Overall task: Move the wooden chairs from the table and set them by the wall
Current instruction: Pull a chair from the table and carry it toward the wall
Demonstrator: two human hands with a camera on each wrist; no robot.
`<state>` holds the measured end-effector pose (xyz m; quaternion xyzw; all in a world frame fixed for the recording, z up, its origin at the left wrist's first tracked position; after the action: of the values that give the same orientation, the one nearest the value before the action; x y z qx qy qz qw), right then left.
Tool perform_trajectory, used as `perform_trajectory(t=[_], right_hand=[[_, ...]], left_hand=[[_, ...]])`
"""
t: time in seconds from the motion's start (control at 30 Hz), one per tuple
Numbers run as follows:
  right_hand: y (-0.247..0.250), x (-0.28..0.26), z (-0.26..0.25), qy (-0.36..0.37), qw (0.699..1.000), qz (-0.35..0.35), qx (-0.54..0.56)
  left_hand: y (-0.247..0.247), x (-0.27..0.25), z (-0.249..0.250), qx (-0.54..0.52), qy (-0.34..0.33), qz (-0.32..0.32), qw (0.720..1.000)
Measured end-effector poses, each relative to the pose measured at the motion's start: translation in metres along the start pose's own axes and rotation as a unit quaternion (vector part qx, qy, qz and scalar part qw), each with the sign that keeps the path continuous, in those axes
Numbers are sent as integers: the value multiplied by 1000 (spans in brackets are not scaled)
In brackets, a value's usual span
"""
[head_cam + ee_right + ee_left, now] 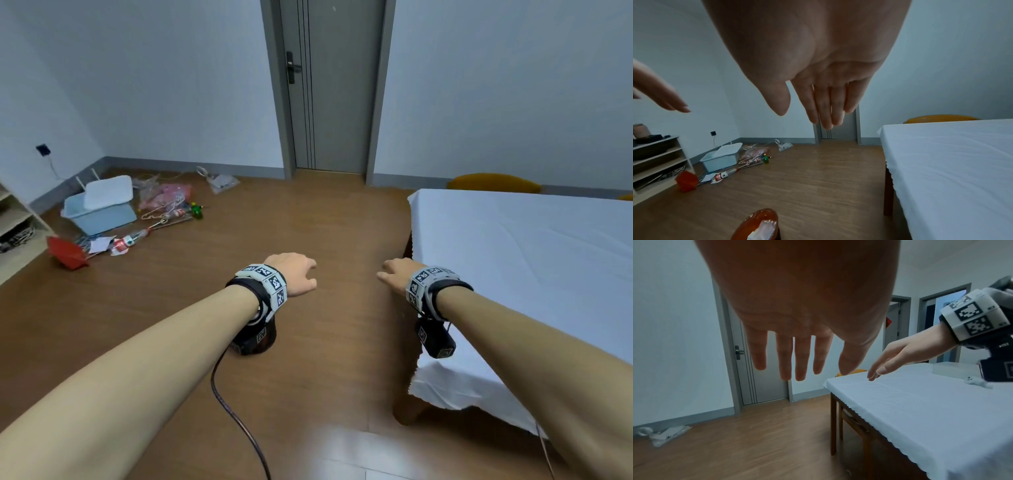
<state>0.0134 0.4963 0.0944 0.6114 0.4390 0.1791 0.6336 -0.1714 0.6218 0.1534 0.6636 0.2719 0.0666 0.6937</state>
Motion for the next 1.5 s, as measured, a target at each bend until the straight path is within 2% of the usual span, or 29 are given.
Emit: perform_trajectory(t=[0.17,0.33,0.47,0.63,0.83,1.1,1.3,1.5], right_hand=[[21,109,14,-23,1000,-12,-13],[64,223,45,-57,998,6,-14],[110,302,84,-119,993,19,10],[143,371,131,-177,983,5,52],[162,458,236,-263,961,-5,85],[199,584,403,-342,931,-19,122],[235,661,488,-374,917,-33,135],[246,727,580,-422,891,-41,162]], left_hand=[[18,120,-46,15,-16,-14,1000],[38,266,-78,43,-69,-7,997],[71,377,-83,79,-145,7,986],[112,497,-72,94,-196,-9,976],[145,655,-29,100,-248,-13,963],[189,871,59,131,-301,-37,944],[231,1002,121,120,-349,-31,929],[237,1149,196,148,-397,-25,905]])
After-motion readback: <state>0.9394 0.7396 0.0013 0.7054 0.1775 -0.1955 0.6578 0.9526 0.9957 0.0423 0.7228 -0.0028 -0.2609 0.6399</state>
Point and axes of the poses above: each hand's wrist, its own x-axis towards the middle knuckle, its own y-axis out of the back of the hand, z = x × y, the point moved 10 cm from there along x, towards the middle knuckle, and after that the axes turned 2 degrees about z, right-handed, at the moved point
